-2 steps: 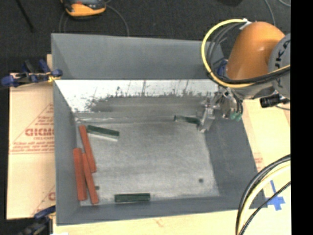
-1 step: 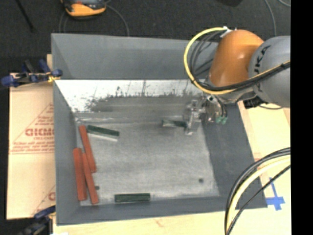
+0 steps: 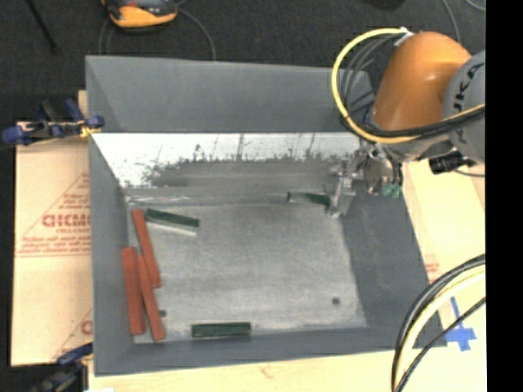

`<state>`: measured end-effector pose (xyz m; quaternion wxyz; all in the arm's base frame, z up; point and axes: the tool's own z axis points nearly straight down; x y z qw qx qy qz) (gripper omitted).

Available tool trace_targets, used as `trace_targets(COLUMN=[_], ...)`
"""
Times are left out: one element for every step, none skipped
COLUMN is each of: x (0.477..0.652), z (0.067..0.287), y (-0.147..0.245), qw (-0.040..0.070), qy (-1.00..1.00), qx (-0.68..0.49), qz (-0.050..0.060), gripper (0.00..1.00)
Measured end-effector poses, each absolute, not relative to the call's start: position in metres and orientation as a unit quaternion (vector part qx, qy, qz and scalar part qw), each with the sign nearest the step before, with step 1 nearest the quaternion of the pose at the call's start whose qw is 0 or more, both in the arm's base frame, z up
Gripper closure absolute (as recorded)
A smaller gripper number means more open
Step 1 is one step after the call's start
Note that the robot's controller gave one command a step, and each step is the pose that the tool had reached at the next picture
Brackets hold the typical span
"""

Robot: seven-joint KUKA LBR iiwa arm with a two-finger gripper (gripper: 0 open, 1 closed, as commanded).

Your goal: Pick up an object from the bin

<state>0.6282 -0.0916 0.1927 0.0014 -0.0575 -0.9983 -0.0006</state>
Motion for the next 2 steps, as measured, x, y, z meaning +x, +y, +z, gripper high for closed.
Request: trace_targets(x=[0.632, 0.638], z=[0.166, 0.33], y=[-0.095, -0.109], qw=[-0.008, -0.007], qy=[-0.994, -0.986], qx=[-0.108, -0.167], qz=[0.0, 0.0], gripper=[1.0, 1.0])
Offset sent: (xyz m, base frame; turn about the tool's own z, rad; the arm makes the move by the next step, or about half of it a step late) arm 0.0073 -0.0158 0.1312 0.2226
